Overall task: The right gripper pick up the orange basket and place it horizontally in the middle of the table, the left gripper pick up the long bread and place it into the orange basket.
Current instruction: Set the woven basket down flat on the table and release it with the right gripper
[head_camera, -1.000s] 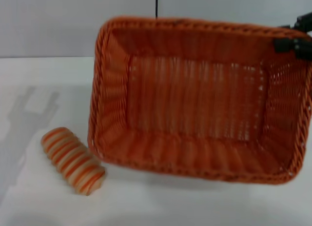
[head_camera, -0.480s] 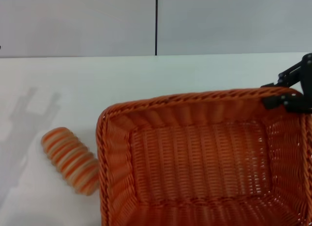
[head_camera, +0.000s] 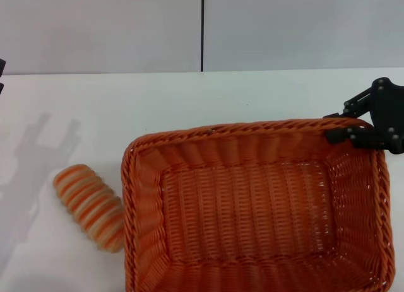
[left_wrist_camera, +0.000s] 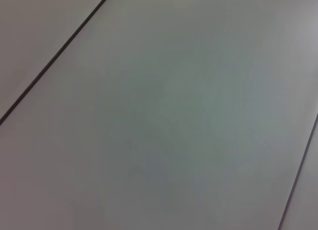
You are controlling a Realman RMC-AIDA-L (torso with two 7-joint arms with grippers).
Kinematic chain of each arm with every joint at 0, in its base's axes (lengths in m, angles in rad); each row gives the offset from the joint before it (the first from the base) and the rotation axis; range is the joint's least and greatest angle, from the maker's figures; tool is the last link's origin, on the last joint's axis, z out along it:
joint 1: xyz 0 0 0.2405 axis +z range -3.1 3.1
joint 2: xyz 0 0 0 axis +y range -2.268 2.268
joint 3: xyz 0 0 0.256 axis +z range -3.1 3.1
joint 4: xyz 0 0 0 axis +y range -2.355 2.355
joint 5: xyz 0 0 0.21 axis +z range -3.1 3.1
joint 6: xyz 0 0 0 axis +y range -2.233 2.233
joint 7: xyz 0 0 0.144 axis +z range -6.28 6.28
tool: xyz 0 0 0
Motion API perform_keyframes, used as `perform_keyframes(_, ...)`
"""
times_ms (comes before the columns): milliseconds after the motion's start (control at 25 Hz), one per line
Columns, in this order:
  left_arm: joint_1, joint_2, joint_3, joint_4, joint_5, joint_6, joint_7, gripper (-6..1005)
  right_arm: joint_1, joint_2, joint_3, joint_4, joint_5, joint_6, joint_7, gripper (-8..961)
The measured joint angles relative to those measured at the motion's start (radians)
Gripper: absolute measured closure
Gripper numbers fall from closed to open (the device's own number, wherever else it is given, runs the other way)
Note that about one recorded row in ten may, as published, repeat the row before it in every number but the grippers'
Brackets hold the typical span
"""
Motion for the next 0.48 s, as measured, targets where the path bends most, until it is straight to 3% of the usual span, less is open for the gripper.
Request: perform_keyframes(480,0.003,0.001,0.000,0.000,0.000,0.000,-0.007,204,0.030,0.015,-0.002,-0.073,0.000,-0.087,-0.075,750)
